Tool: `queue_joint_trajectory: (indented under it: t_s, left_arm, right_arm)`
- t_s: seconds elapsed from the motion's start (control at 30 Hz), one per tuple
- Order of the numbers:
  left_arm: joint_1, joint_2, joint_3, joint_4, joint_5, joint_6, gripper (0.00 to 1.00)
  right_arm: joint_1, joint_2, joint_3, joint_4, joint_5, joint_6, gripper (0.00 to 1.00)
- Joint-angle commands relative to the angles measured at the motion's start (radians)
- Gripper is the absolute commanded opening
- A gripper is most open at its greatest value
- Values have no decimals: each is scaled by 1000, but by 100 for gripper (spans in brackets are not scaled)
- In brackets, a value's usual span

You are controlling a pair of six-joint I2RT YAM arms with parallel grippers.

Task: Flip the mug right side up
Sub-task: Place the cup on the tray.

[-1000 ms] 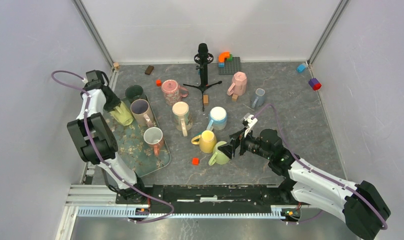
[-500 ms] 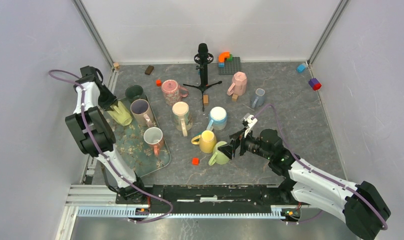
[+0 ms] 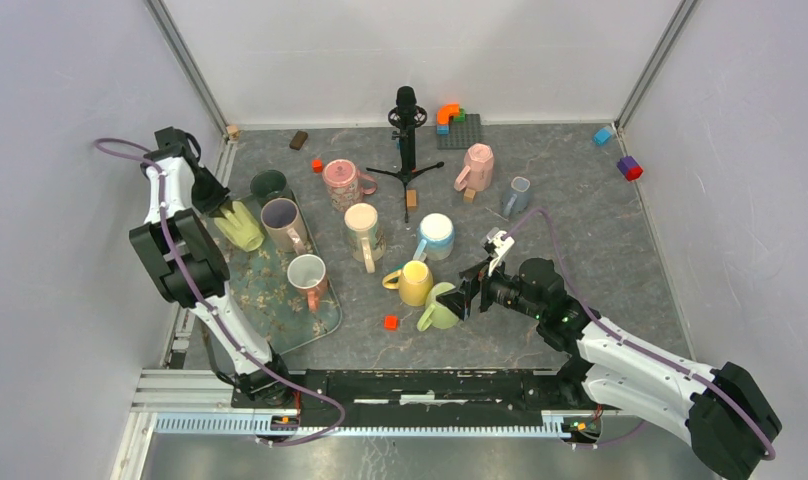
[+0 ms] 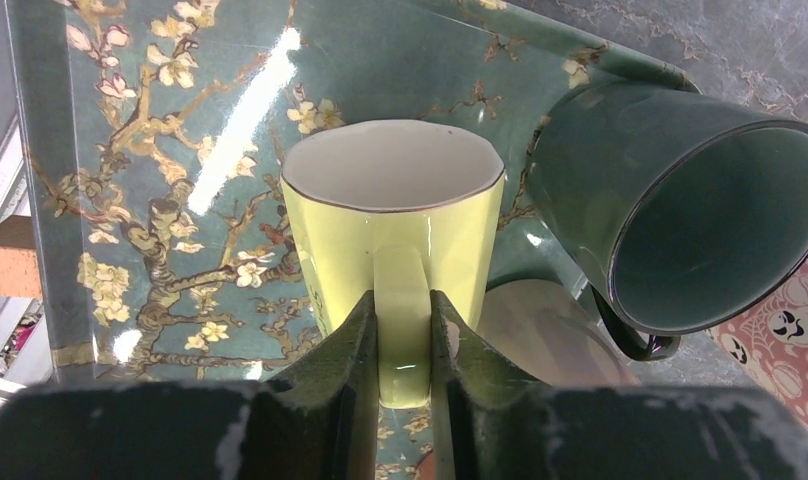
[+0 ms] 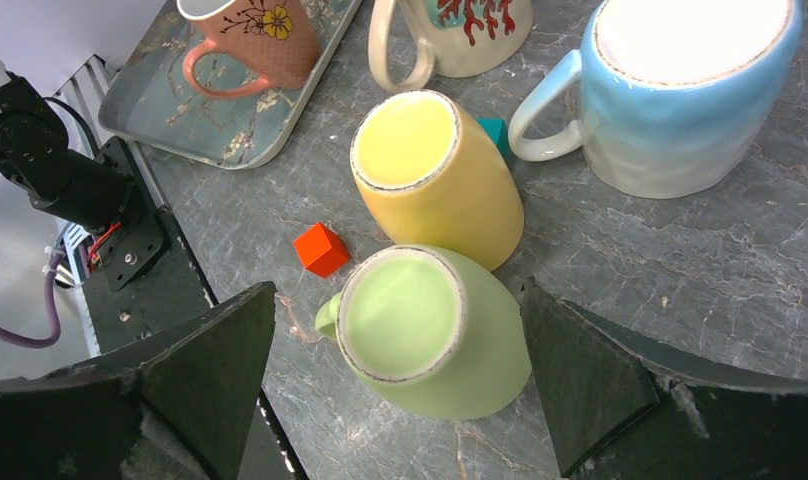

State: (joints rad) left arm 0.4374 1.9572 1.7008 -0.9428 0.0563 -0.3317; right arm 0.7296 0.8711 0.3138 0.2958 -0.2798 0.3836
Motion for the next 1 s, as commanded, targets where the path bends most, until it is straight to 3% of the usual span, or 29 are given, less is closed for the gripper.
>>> queue_joint_trajectory:
  t_s: [0.0,0.2,0.4,0.57,0.8,0.97]
  left_arm:
    - [9,-12,49,-12,47,-47,2]
    - [-5,-197,-149,214,36,-75,2]
    - [-86,-547,-574,675,-194,-43,2]
    - [-151,-728,-850,965,-335,21,2]
    - [-231,-888,-1170,1387,-504,159,2]
    - [-235,-904,-1277,1574,-475,214,2]
  right_arm:
    - [3,-8,39,8,-8,-23,97]
    - [2,-13,41,9,-10,-18,97]
    - [3,-19,23,27,-16,-2,97]
    - [3,-33,5,44,-24,12,97]
    - [3,-76,-32,43,-16,21,97]
    - [3,-100,-58,56,-13,35,97]
